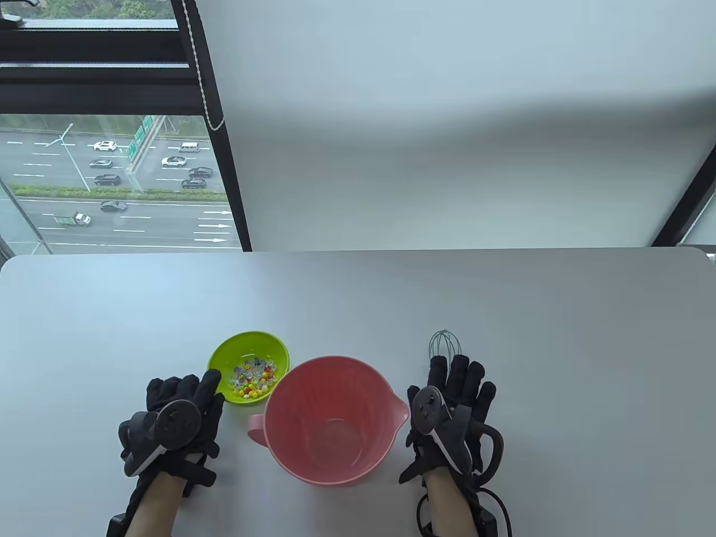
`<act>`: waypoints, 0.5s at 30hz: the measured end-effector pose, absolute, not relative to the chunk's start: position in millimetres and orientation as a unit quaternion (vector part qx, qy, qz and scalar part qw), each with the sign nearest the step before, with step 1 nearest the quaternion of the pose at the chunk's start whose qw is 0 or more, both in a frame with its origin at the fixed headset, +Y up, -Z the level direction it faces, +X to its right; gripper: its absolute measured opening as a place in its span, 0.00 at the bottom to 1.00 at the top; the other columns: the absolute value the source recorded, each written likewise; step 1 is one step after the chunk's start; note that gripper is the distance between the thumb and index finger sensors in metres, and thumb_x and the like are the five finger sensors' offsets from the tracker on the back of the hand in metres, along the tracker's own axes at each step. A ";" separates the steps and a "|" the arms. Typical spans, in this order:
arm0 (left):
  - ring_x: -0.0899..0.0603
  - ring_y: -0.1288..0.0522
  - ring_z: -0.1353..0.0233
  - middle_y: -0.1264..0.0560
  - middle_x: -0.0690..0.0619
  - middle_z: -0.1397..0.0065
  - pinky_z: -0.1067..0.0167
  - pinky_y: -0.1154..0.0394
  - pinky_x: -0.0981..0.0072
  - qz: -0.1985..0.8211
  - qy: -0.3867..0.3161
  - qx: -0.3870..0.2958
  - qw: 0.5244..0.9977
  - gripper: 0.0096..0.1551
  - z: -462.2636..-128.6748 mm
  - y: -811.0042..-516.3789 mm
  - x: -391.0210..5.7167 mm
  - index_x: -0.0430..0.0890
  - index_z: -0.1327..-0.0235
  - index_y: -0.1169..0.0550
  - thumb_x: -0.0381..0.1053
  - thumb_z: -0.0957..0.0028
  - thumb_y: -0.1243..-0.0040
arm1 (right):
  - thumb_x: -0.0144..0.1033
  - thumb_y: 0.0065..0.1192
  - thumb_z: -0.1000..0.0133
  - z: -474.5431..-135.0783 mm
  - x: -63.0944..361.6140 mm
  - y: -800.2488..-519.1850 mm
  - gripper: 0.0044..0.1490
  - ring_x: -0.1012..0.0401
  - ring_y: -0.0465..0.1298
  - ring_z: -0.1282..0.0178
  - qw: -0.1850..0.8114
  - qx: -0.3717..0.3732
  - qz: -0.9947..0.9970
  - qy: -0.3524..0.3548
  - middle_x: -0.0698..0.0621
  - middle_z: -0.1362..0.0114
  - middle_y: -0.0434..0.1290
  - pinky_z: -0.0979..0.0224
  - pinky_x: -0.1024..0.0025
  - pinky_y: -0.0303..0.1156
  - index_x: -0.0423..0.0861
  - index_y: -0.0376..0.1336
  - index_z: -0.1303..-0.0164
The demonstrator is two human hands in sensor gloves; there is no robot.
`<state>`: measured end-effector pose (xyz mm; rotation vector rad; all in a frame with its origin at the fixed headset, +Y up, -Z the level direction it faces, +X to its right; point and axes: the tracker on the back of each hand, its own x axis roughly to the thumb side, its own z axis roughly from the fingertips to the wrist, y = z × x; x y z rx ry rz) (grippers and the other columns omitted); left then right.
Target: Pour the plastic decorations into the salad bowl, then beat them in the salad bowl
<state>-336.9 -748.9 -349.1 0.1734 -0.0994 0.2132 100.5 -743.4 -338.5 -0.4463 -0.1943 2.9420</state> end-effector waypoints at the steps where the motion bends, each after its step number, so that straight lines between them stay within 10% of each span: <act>1: 0.30 0.36 0.25 0.28 0.41 0.26 0.24 0.52 0.32 0.106 -0.050 0.086 0.989 0.32 -349.2 -748.9 -336.8 0.53 0.23 0.27 0.62 0.40 0.50 | 0.68 0.46 0.39 -338.7 100.7 -743.5 0.47 0.48 0.34 0.14 0.080 -0.150 0.983 -0.064 0.51 0.10 0.37 0.20 0.46 0.27 0.60 0.40 0.13; 7: 0.31 0.34 0.26 0.27 0.43 0.27 0.25 0.50 0.33 0.125 -0.029 0.081 0.988 0.34 -348.9 -749.1 -340.0 0.51 0.23 0.29 0.65 0.40 0.49 | 0.68 0.46 0.39 -338.6 100.1 -742.8 0.47 0.48 0.36 0.14 0.077 -0.148 0.984 -0.064 0.51 0.10 0.39 0.20 0.46 0.28 0.60 0.40 0.13; 15: 0.30 0.30 0.32 0.23 0.41 0.34 0.27 0.47 0.32 0.390 0.077 0.056 0.916 0.45 -361.5 -759.3 -367.9 0.39 0.20 0.40 0.65 0.40 0.44 | 0.68 0.46 0.39 -338.7 98.0 -744.2 0.47 0.47 0.39 0.14 0.080 -0.140 0.985 -0.066 0.50 0.10 0.41 0.20 0.46 0.29 0.59 0.41 0.13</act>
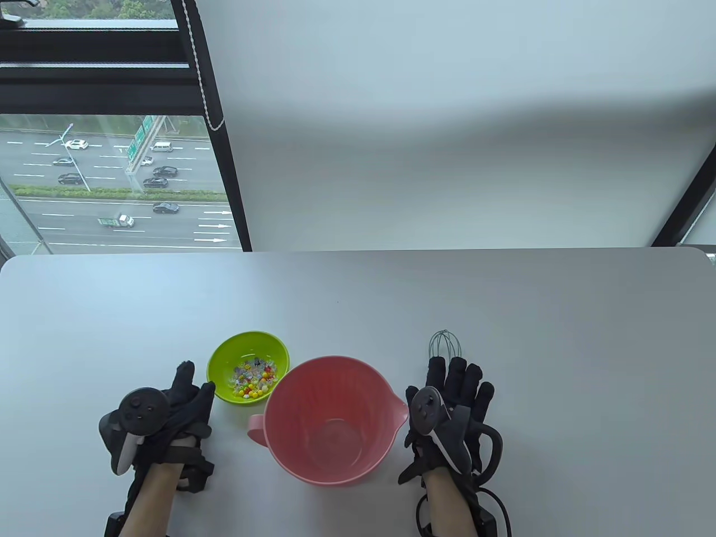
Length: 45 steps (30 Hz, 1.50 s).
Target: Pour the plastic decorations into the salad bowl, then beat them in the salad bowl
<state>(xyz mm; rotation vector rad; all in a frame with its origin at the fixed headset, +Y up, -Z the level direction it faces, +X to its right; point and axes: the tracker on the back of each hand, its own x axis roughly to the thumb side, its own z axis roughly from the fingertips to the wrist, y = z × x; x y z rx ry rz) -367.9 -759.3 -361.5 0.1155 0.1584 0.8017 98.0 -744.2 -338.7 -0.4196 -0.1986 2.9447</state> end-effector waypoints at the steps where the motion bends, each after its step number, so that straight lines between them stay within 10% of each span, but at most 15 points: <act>1: 0.30 0.28 0.34 0.22 0.42 0.37 0.28 0.45 0.32 0.420 0.095 0.045 0.901 0.47 -366.7 -761.1 -370.9 0.38 0.21 0.39 0.66 0.41 0.43 | 0.68 0.46 0.39 -338.9 96.5 -744.6 0.46 0.47 0.39 0.14 0.078 -0.138 0.985 -0.064 0.50 0.10 0.41 0.20 0.46 0.29 0.60 0.41 0.13; 25: 0.44 0.15 0.63 0.13 0.55 0.74 0.38 0.27 0.45 0.446 0.184 0.007 0.876 0.28 -399.7 -762.4 -366.3 0.33 0.45 0.18 0.52 0.47 0.32 | 0.68 0.46 0.39 -336.5 102.3 -746.5 0.46 0.46 0.42 0.14 0.116 -0.139 0.982 -0.060 0.48 0.11 0.47 0.20 0.45 0.30 0.57 0.45 0.14; 45: 0.45 0.14 0.66 0.13 0.55 0.78 0.39 0.24 0.49 0.456 0.093 0.156 0.871 0.27 -365.9 -669.6 -357.6 0.33 0.48 0.17 0.51 0.50 0.30 | 0.68 0.47 0.39 -337.4 101.1 -747.3 0.45 0.46 0.43 0.15 0.117 -0.136 0.982 -0.057 0.48 0.11 0.49 0.20 0.45 0.30 0.57 0.47 0.14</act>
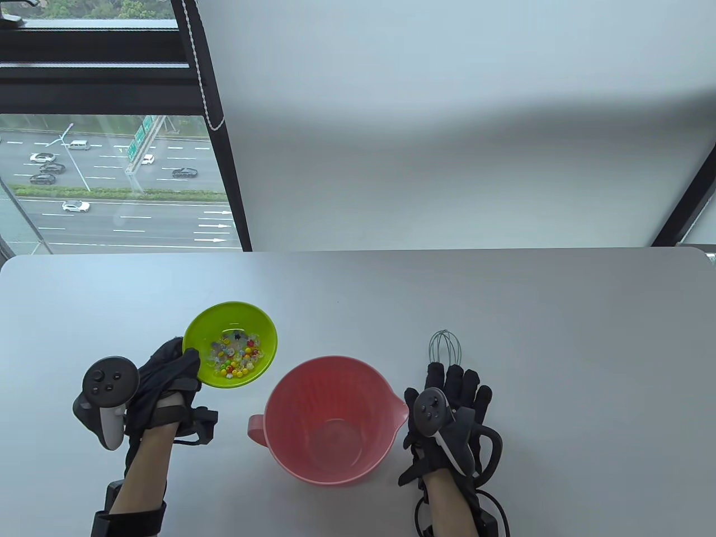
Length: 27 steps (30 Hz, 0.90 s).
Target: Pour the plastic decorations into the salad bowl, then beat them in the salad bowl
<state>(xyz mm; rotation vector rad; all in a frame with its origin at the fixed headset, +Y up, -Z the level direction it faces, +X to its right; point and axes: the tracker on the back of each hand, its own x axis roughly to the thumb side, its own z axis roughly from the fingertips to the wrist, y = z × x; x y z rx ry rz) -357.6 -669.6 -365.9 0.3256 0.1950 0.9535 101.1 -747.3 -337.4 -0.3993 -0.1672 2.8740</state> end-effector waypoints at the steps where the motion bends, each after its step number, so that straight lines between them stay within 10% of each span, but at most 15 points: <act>1: 0.45 0.14 0.66 0.13 0.55 0.78 0.40 0.24 0.49 0.457 0.087 0.160 0.871 0.27 -364.3 -665.4 -354.4 0.33 0.48 0.17 0.51 0.50 0.30 | 0.68 0.47 0.39 -337.4 101.1 -747.4 0.45 0.46 0.43 0.15 0.117 -0.136 0.982 -0.057 0.48 0.11 0.49 0.20 0.45 0.30 0.56 0.47 0.14; 27: 0.45 0.14 0.67 0.13 0.55 0.80 0.40 0.23 0.49 0.132 -0.158 0.326 0.923 0.26 -294.0 -599.0 -207.3 0.33 0.50 0.15 0.51 0.52 0.27 | 0.67 0.47 0.39 -336.4 100.8 -748.3 0.45 0.46 0.44 0.15 0.126 -0.133 0.982 -0.056 0.48 0.12 0.50 0.20 0.45 0.31 0.56 0.48 0.15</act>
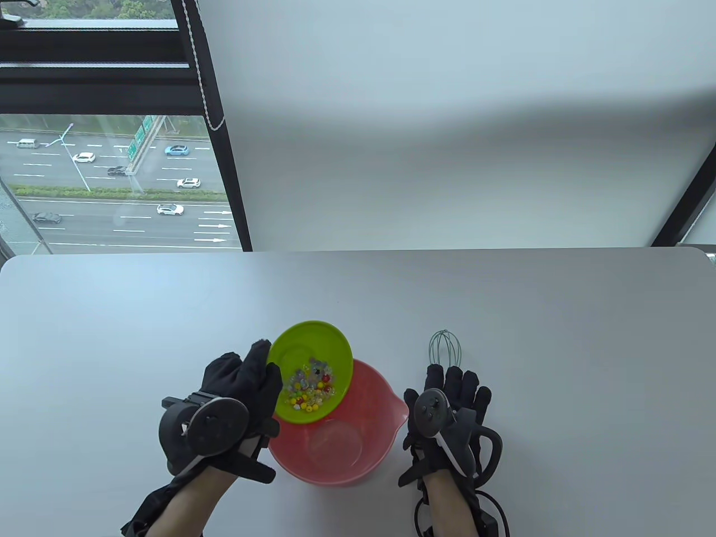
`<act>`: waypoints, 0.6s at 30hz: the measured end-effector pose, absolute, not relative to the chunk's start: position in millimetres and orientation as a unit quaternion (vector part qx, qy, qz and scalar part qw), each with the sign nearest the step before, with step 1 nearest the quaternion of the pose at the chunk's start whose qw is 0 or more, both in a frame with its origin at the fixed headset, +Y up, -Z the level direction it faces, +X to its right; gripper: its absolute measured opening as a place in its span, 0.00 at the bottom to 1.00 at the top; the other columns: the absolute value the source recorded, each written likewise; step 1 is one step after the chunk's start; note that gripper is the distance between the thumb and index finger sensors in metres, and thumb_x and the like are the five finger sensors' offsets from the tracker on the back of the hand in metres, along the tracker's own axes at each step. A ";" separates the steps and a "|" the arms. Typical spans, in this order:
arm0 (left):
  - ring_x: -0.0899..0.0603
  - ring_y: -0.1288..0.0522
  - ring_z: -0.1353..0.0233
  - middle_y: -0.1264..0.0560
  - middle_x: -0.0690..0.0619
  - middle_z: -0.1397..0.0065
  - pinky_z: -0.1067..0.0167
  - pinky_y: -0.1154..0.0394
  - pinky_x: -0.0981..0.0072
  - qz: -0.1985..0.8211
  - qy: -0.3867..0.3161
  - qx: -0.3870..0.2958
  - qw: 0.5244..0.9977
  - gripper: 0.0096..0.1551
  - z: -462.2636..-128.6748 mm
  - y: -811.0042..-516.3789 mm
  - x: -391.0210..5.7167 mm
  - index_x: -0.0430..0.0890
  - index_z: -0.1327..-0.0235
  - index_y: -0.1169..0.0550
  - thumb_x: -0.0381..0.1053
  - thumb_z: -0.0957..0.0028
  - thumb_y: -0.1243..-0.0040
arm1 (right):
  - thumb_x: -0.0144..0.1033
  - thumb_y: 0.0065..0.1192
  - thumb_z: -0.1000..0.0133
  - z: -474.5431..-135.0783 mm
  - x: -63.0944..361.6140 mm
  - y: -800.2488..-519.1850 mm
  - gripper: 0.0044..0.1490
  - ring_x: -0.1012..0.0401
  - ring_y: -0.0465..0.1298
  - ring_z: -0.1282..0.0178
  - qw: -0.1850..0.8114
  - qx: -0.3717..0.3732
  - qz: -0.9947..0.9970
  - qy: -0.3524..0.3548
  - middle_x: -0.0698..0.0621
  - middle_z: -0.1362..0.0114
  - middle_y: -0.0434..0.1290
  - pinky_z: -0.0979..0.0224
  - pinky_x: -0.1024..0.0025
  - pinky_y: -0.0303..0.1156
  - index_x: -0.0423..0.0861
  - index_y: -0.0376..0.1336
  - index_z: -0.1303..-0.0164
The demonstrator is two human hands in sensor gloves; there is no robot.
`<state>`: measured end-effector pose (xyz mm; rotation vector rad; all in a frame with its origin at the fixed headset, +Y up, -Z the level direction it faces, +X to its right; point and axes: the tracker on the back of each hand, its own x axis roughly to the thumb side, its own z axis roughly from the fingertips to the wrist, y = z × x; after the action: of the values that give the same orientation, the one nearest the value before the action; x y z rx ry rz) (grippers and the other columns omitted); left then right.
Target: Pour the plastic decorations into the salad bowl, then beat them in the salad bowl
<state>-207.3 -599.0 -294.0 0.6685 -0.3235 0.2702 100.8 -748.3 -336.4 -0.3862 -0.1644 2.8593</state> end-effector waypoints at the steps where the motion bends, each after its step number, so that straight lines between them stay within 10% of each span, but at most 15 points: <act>1: 0.45 0.14 0.67 0.13 0.54 0.80 0.40 0.23 0.49 0.107 -0.168 0.340 0.919 0.27 -290.1 -599.5 -202.8 0.33 0.50 0.15 0.51 0.52 0.27 | 0.67 0.47 0.39 -336.4 100.8 -748.3 0.45 0.46 0.44 0.15 0.125 -0.132 0.982 -0.056 0.48 0.12 0.50 0.20 0.45 0.31 0.56 0.48 0.15; 12: 0.46 0.14 0.66 0.13 0.55 0.80 0.37 0.23 0.53 -0.144 -0.282 0.550 0.772 0.25 -242.6 -606.6 -171.8 0.37 0.51 0.15 0.52 0.54 0.27 | 0.67 0.47 0.39 -336.2 101.0 -748.5 0.45 0.46 0.44 0.15 0.126 -0.133 0.981 -0.056 0.48 0.12 0.50 0.20 0.45 0.31 0.56 0.48 0.15; 18: 0.46 0.14 0.65 0.13 0.55 0.79 0.36 0.23 0.53 -0.107 -0.259 0.548 0.788 0.25 -244.1 -601.8 -186.9 0.38 0.50 0.15 0.52 0.53 0.27 | 0.67 0.47 0.39 -336.2 101.3 -748.3 0.45 0.46 0.44 0.15 0.127 -0.133 0.981 -0.058 0.47 0.12 0.50 0.20 0.45 0.30 0.56 0.48 0.15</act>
<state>-186.9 -601.8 -244.1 1.1799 -0.5574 -0.2310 101.3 -748.3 -336.2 -0.3878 -0.1679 2.8560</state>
